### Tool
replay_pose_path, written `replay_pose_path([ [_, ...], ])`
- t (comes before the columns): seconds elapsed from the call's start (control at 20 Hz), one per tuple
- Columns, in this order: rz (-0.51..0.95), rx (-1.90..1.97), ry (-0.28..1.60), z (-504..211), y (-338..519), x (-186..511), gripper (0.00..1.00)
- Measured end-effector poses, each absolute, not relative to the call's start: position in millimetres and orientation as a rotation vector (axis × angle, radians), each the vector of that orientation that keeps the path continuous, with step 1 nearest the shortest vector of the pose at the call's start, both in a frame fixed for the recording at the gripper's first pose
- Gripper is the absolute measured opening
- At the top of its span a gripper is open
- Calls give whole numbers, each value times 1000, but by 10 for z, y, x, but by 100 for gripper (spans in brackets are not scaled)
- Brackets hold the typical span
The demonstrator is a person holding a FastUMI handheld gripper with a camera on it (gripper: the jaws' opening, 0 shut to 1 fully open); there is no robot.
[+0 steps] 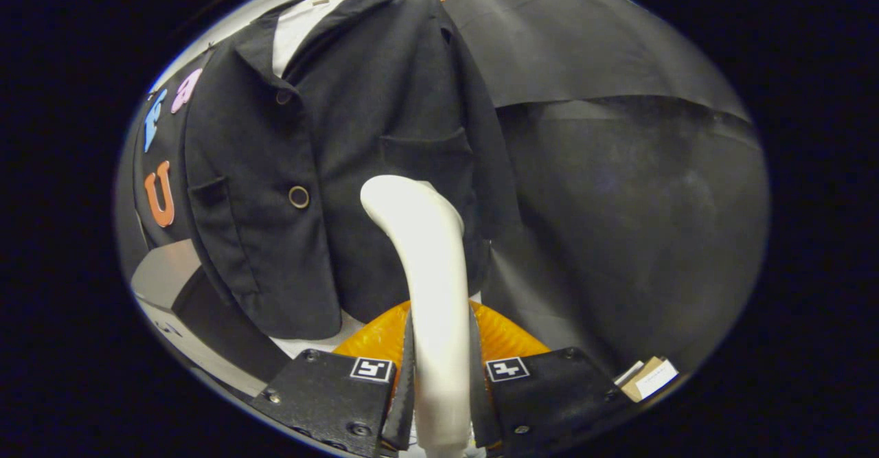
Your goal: Iron the clothes twice with a garment steamer, once on the left side and once on the right side.
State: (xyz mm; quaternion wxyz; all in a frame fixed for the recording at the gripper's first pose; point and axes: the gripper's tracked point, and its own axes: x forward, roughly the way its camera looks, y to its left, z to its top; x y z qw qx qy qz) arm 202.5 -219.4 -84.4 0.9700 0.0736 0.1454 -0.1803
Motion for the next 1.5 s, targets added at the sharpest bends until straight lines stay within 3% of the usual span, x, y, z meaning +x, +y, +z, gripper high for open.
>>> replay_pose_path([
  [0.8, -270, 131, 533, -1922, -1985, 1915, 37],
  [1.5, -292, 127, 288, -1103, -737, 663, 36],
])
